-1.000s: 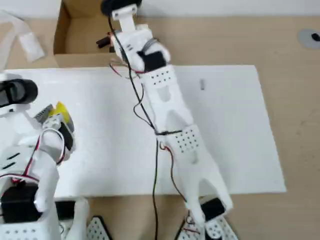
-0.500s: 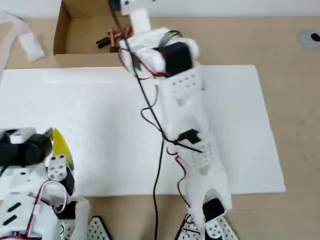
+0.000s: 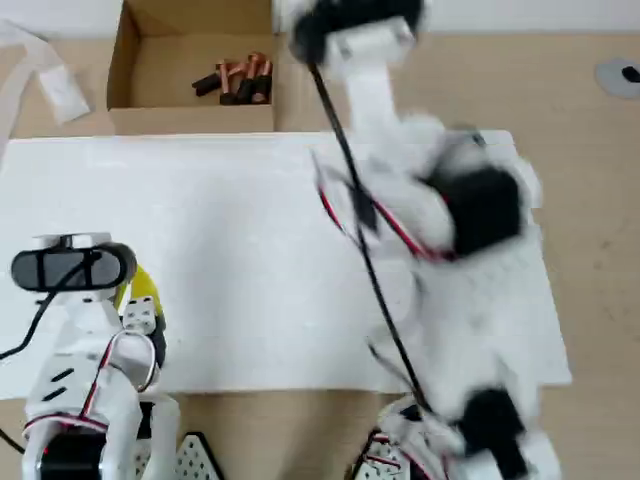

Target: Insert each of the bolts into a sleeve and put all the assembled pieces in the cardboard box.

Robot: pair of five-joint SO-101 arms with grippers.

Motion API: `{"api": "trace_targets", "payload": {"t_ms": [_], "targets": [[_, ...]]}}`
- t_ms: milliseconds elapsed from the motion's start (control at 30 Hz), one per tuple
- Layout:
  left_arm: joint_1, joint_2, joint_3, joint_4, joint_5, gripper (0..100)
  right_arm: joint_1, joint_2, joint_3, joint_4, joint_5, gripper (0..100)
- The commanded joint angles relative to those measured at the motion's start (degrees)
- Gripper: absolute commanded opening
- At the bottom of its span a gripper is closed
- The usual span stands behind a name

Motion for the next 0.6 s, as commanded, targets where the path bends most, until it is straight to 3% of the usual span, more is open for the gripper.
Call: {"api": "trace_targets", "payload": {"t_ms": [0, 233, 333, 567], "targets": [[0.4, 0.0, 4.6, -1.8, -0.6, 1, 5.8, -18.8, 30.6, -7.6, -0.2, 0.9], [0.4, -0.1, 15.7, -6.0, -0.6, 1, 13.0, -46.9, 72.7, -26.5, -0.1, 0.9], [0.4, -0.1, 17.5, -6.4, -0.6, 1, 14.4, -58.7, 86.7, -31.9, 4.5, 0.9], [0.4, -0.1, 23.3, -7.4, -0.4, 1, 19.3, -85.6, 109.2, -34.6, 13.4, 0.9]]}}
